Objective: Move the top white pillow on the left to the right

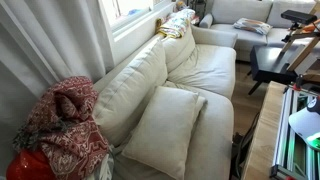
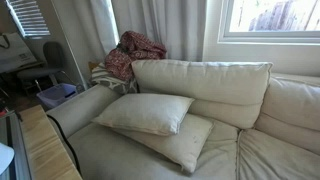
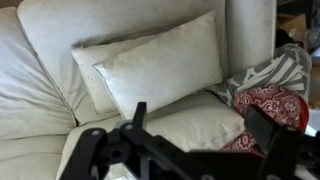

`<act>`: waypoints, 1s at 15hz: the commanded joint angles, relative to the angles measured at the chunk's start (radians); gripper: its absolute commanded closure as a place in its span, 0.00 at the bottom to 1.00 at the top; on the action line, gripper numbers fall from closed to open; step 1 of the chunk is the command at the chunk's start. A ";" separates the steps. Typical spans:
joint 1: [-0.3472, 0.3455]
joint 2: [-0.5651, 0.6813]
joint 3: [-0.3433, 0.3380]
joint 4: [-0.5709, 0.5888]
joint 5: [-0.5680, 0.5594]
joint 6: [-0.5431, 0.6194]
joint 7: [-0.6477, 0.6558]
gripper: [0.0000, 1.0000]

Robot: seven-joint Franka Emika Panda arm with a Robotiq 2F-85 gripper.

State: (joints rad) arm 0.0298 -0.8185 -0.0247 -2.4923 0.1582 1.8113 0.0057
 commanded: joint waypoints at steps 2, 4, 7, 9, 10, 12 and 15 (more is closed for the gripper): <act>-0.007 0.001 0.005 0.002 0.004 -0.002 -0.004 0.00; -0.007 0.001 0.005 0.002 0.004 -0.002 -0.004 0.00; -0.007 0.001 0.005 0.002 0.004 -0.002 -0.004 0.00; -0.024 0.116 -0.015 0.039 -0.009 0.056 -0.017 0.00; -0.019 0.153 -0.026 0.047 -0.004 0.089 -0.041 0.00; -0.028 0.254 -0.071 0.042 -0.010 0.181 -0.108 0.00; -0.027 0.425 -0.110 0.068 -0.012 0.322 -0.205 0.00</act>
State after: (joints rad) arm 0.0019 -0.5874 -0.0999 -2.4832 0.1536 2.0380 -0.1113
